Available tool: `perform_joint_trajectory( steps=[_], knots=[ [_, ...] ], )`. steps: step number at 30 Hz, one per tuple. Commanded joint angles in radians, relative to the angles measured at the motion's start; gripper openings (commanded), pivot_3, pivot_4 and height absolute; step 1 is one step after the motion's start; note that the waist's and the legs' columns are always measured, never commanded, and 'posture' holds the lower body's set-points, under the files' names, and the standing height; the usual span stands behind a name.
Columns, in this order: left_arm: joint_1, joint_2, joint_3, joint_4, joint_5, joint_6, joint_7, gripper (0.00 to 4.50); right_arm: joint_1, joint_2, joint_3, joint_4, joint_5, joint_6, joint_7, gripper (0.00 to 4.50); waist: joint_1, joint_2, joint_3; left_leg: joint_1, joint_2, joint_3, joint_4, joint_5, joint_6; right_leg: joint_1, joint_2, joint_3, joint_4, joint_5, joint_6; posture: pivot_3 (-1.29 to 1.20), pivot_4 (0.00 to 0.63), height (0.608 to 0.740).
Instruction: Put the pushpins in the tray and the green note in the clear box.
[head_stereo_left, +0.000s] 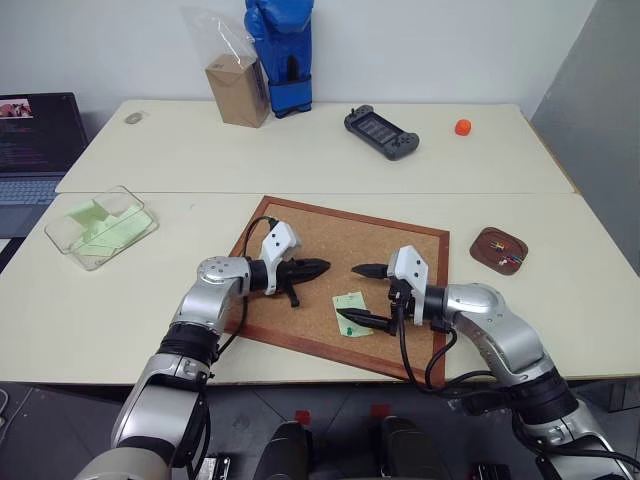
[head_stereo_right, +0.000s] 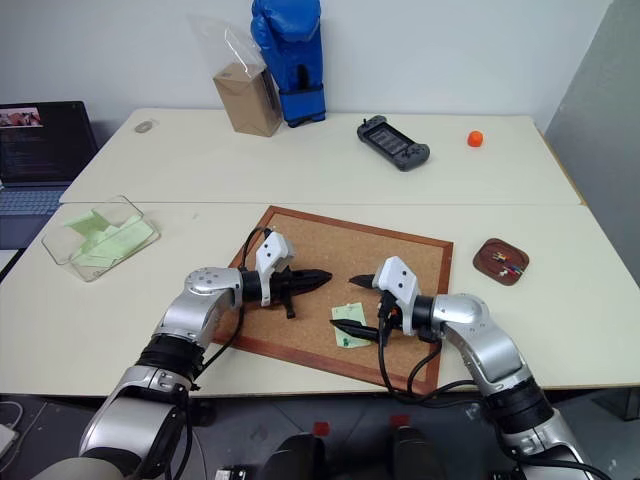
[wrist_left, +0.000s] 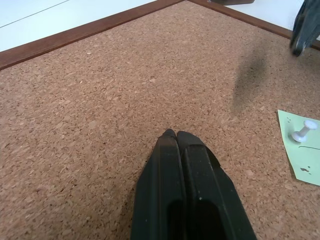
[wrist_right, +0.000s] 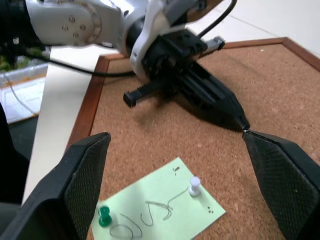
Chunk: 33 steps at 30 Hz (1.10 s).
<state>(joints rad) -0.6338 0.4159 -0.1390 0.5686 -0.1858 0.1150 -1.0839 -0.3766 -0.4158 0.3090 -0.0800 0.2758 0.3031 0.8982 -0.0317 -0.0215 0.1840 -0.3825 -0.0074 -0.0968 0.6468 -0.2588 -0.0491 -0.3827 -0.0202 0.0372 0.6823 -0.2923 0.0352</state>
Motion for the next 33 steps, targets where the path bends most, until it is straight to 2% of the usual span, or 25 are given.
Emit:
perform_joint_trajectory(
  steps=[1, 3, 4, 18, 33],
  knots=[
    [0.004, -0.004, -0.012, 0.027, 0.027, 0.001, -0.002, 0.00, -0.029, 0.018, 0.021, 0.062, -0.048, -0.096, 0.030, 3.91, 0.000, 0.000, 0.000, 0.000, 0.000, 0.000, 0.000, 0.000, 0.000, 0.000, 0.000, 0.000, 0.000, 0.000, 0.000, 0.00, 0.150, 0.740],
    [0.009, -0.002, -0.012, 0.013, 0.025, 0.005, -0.003, 0.00, -0.041, 0.031, 0.026, 0.106, -0.062, -0.122, 0.035, 3.30, 0.000, 0.000, 0.000, 0.000, 0.000, 0.000, 0.000, 0.000, 0.000, 0.000, 0.000, 0.000, 0.000, 0.000, 0.000, 0.00, 0.150, 0.740],
    [0.015, 0.000, -0.012, 0.002, 0.023, 0.008, -0.003, 0.00, -0.051, 0.041, 0.026, 0.127, -0.065, -0.130, 0.035, 3.23, 0.000, 0.000, 0.000, 0.000, 0.000, 0.000, 0.000, 0.000, 0.000, 0.000, 0.000, 0.000, 0.000, 0.000, 0.000, 0.00, 0.150, 0.740],
    [0.034, 0.012, -0.005, -0.034, 0.026, 0.023, 0.006, 0.00, -0.084, 0.082, 0.016, 0.225, -0.100, -0.192, 0.060, 0.09, -0.001, 0.000, 0.000, 0.000, 0.000, -0.002, 0.000, 0.000, 0.000, -0.001, 0.000, 0.001, 0.000, 0.000, 0.000, 0.00, 0.150, 0.740],
    [0.033, 0.012, -0.023, -0.042, 0.050, 0.055, 0.021, 0.00, -0.065, 0.079, -0.038, 0.148, -0.029, -0.176, 0.086, 0.09, -0.001, 0.000, 0.000, 0.000, 0.001, -0.002, -0.001, 0.000, 0.000, -0.001, 0.000, 0.001, 0.000, 0.000, 0.000, 0.00, 0.150, 0.740]
  ],
)
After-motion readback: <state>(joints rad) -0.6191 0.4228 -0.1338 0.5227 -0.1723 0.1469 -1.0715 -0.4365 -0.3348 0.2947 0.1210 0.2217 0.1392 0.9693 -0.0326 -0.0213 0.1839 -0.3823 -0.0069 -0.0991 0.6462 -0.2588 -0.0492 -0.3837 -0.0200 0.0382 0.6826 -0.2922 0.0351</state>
